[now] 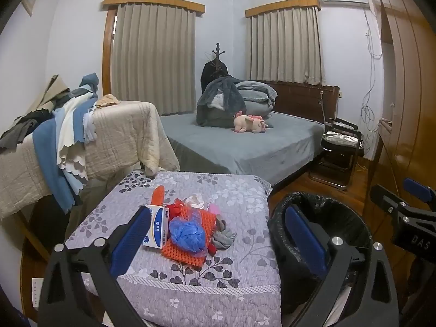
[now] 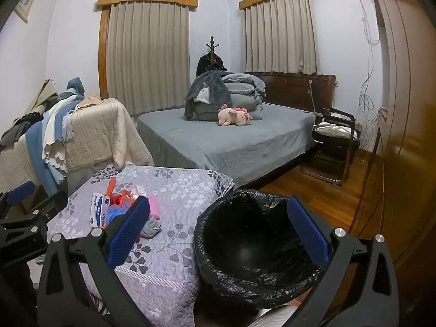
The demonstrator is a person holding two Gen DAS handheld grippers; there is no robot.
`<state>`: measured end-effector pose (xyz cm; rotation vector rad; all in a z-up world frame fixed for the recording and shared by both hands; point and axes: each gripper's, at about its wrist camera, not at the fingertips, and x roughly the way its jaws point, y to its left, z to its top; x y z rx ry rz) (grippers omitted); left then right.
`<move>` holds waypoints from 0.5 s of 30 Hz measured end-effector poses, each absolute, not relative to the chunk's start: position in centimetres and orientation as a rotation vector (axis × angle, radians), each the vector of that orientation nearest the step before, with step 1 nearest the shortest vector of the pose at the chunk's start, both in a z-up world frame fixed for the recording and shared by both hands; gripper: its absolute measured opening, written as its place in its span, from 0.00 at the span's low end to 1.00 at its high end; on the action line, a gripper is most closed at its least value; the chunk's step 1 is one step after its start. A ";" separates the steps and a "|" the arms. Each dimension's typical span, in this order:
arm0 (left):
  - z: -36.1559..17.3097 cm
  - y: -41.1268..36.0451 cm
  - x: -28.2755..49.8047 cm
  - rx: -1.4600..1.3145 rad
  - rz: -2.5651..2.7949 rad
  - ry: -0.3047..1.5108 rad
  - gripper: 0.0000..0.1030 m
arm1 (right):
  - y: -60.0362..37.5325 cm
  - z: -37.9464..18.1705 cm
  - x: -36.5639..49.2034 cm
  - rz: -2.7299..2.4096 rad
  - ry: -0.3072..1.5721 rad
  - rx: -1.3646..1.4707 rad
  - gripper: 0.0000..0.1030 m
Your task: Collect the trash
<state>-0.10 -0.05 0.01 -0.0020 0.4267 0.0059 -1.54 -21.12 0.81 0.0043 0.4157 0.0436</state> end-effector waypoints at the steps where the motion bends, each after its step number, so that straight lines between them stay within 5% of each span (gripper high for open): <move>1: 0.0 -0.1 -0.1 -0.002 0.006 0.426 0.94 | -21.1 0.8 -1.5 0.044 0.415 0.004 0.95; 15: -0.1 0.0 -0.4 -0.004 0.005 0.429 0.94 | -21.1 0.5 -1.3 0.044 0.418 0.005 0.95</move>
